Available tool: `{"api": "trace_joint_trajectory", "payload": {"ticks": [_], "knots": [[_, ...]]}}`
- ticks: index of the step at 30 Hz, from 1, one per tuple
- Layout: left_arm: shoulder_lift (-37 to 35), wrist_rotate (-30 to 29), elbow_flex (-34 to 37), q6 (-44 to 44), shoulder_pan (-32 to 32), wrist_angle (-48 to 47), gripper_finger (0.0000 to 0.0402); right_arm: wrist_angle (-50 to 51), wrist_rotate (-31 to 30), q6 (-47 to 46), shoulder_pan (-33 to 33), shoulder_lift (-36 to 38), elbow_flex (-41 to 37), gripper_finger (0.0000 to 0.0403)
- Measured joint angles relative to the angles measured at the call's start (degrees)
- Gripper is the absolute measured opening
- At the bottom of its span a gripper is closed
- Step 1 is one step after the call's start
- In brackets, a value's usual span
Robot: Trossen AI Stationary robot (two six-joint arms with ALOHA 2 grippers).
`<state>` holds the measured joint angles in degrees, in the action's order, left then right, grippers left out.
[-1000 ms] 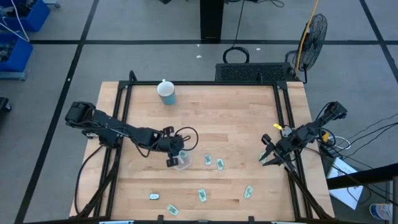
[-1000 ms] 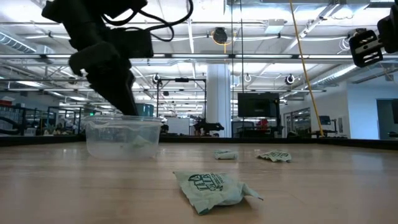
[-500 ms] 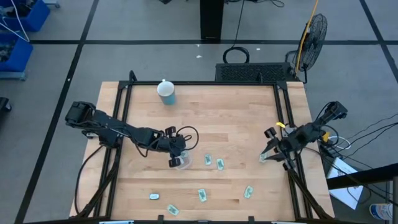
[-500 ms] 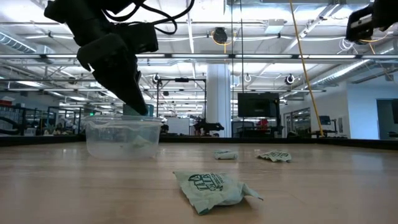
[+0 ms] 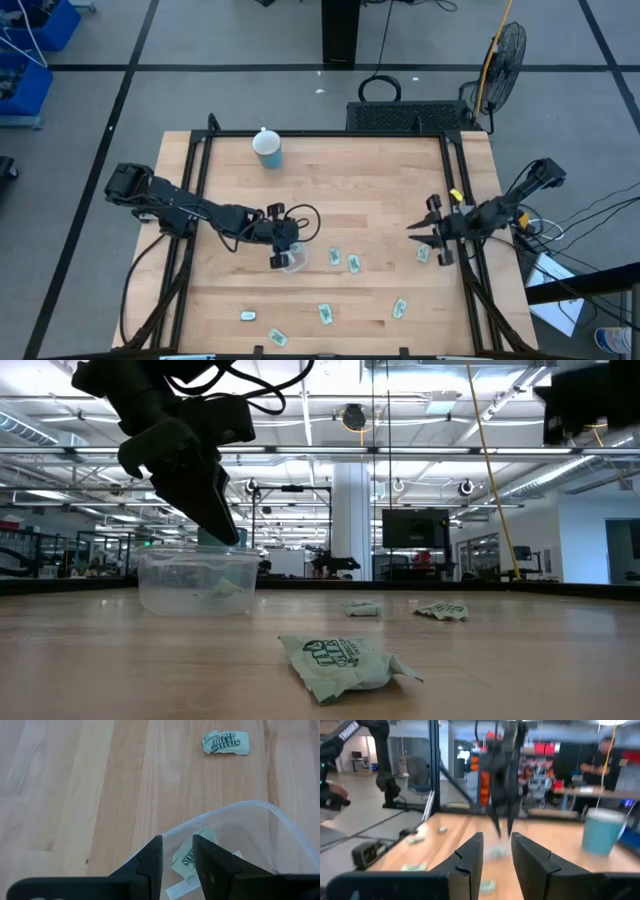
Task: Pick and place Stevia / Truvia into bins
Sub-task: Put the stevia packet into the transparent container
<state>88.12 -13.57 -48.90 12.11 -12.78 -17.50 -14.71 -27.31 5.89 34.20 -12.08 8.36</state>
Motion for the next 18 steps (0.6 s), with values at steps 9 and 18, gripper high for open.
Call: {"api": "trace_joint_trajectory", "payload": {"ticks": [9, 18], "knots": [[0.00, 0.01, 0.00, 0.01, 0.00, -0.25, 0.0113, 31.25, 0.10, -19.95, 0.00, -23.44, 22.30, 0.0081], [0.00, -0.01, 0.00, 0.01, 0.00, 0.16, 0.0113, 61.05, 15.63, -62.85, -0.06, -40.99, 29.09, 0.0055]]}}
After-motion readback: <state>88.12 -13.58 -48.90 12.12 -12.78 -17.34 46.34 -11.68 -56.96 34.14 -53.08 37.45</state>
